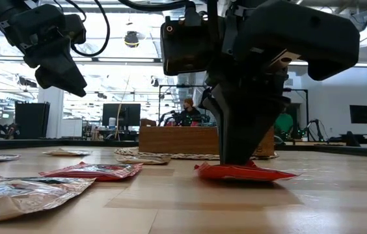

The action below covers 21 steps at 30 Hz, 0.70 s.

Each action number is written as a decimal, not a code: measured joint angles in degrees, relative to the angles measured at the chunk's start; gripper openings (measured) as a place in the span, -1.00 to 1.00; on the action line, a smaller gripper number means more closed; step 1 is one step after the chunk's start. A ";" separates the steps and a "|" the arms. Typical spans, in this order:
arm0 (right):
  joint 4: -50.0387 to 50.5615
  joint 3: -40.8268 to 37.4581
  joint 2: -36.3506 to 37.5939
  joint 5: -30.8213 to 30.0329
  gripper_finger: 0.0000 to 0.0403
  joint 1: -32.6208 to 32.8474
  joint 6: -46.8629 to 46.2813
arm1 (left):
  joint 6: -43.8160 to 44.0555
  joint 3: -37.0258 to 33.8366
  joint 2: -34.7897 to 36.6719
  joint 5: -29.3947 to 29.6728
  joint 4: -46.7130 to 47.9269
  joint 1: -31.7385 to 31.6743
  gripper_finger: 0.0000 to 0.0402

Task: Pick & Place Tea
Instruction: Put the red tea bag into the middle section of the wooden organizer

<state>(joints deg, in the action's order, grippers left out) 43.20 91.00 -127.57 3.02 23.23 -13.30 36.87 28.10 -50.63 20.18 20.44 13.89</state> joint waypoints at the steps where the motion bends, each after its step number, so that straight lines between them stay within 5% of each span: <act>1: 0.38 0.33 -0.01 -0.06 -0.99 -0.17 -0.28 | -0.01 0.00 0.00 0.00 -0.01 0.00 -0.11; 9: 9.87 6.76 -0.85 -7.40 -1.00 -0.13 0.04 | -0.01 0.00 0.00 0.00 -0.01 0.00 -0.11; 21: 33.88 21.44 -0.74 -34.26 -1.00 -0.47 -0.20 | -0.25 0.00 0.00 0.20 0.01 0.00 -0.11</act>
<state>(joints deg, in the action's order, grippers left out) 77.08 112.44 -128.31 -31.24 22.77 -13.50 36.62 28.10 -50.63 20.38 20.45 13.89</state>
